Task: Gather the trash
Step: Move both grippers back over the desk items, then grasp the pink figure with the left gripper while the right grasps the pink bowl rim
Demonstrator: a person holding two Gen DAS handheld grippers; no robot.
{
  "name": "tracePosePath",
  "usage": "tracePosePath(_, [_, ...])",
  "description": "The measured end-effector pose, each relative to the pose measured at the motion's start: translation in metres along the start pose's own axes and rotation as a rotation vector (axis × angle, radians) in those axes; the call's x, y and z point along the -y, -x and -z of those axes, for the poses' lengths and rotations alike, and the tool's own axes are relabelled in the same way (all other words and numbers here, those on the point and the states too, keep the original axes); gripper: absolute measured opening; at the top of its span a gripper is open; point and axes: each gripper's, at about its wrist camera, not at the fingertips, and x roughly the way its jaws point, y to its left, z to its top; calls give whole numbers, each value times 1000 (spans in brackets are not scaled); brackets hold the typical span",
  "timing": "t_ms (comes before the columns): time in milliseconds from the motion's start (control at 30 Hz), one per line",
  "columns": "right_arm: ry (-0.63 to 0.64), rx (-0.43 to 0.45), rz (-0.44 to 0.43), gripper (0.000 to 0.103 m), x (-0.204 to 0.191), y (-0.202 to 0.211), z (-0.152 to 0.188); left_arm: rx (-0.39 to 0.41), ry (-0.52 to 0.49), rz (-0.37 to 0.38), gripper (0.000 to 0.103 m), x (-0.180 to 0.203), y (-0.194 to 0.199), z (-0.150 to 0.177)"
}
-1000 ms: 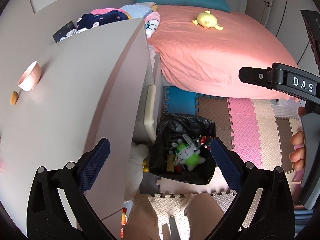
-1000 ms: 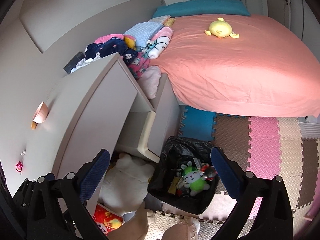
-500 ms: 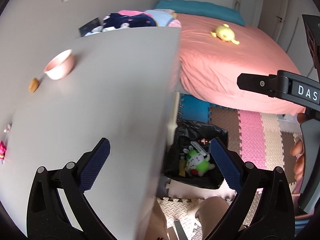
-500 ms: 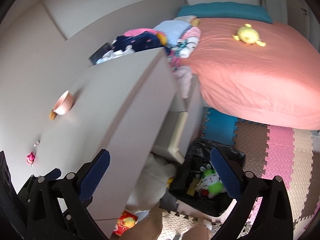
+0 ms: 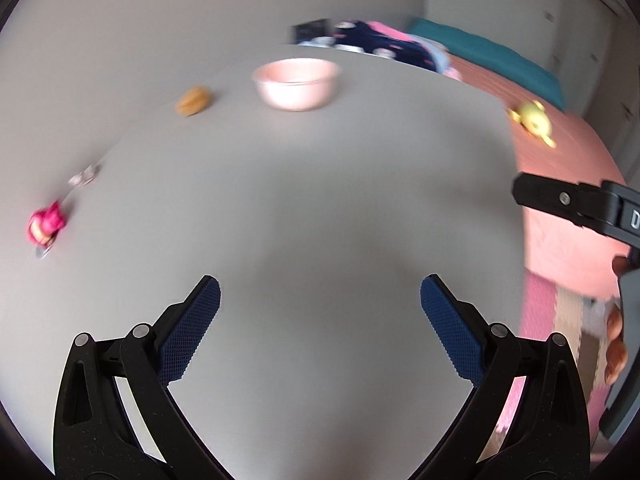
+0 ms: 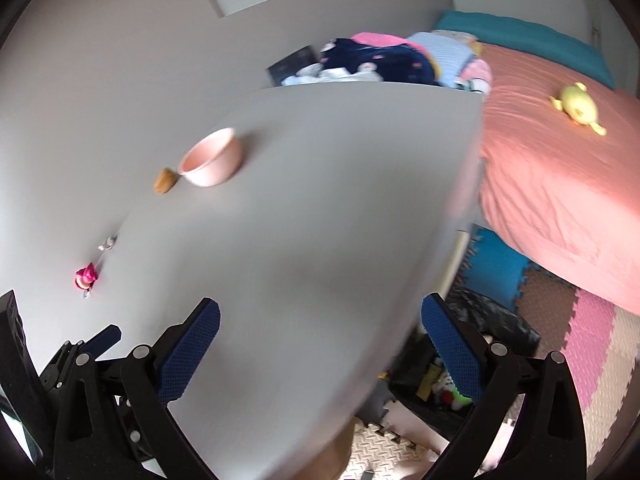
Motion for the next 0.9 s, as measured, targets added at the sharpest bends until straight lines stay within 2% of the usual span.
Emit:
tracePosePath(400, [76, -64, -41, 100, -86, -57, -35, 28, 250, -163, 97, -120, -2, -13])
tracePosePath(500, [76, -72, -51, 100, -99, -68, -45, 26, 300, -210, 97, -145, -7, -18])
tracePosePath(733, [77, -60, -57, 100, -132, -93, -77, 58, 497, -317, 97, -208, -4, -25])
tracePosePath(900, [42, -44, -28, 100, -140, -108, -99, 78, 626, -347, 97, -245, -4, -29])
